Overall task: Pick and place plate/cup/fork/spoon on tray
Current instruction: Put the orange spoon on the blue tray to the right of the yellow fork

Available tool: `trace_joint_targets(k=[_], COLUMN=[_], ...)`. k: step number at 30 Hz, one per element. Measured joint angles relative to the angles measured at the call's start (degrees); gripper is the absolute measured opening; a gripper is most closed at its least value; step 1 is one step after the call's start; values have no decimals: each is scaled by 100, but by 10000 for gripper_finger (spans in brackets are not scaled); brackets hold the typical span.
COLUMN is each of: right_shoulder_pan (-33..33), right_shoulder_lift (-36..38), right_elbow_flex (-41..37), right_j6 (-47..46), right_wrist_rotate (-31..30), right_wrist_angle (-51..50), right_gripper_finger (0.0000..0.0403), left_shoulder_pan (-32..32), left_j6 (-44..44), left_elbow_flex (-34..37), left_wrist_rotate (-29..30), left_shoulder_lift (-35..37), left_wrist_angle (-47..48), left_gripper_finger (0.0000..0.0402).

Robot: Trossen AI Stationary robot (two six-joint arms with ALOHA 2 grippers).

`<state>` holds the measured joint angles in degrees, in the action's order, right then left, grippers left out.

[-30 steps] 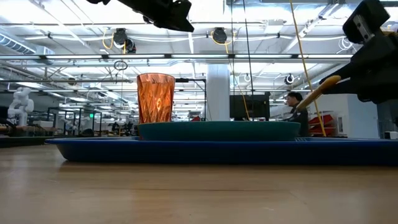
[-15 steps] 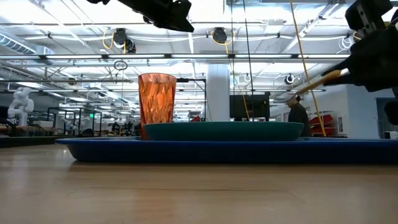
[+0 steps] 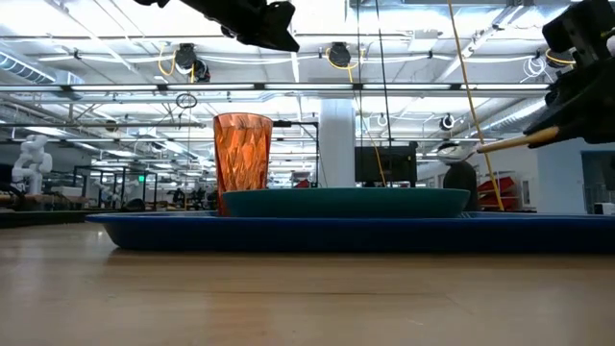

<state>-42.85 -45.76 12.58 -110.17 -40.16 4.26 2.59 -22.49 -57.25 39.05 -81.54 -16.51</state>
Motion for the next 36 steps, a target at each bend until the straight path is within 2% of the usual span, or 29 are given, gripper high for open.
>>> trace_joint_targets(k=[6, 9, 11, 20, 26, 36], right_shoulder_pan=[-2, 0, 0, 0, 25, 691], right_shoulder_lift=[213, 126, 61, -759, -966, -973], right_elbow_flex=[865, 1149, 1167, 1163, 1161, 1154], right_j6=[-398, -574, -699, -1166, -1430, -1416], right_wrist_rotate=[747, 878, 912, 1777, 1686, 1661], right_wrist_angle=[-2724, -3404, -3419, -3446, -3387, -3037], right_gripper_finger=[6, 6, 6, 6, 6, 14], left_shoulder_pan=[0, 0, 0, 0, 0, 0], left_j6=[14, 19, 21, 41, 189, 362], left_elbow_flex=[0, 0, 0, 0, 0, 0], left_wrist_rotate=[0, 0, 0, -2, -64, -313], left_shoulder_lift=[0, 0, 0, 0, 0, 0], left_wrist_angle=[2, 2, 2, 29, 193, 594], left_gripper_finger=[94, 94, 94, 94, 94, 94])
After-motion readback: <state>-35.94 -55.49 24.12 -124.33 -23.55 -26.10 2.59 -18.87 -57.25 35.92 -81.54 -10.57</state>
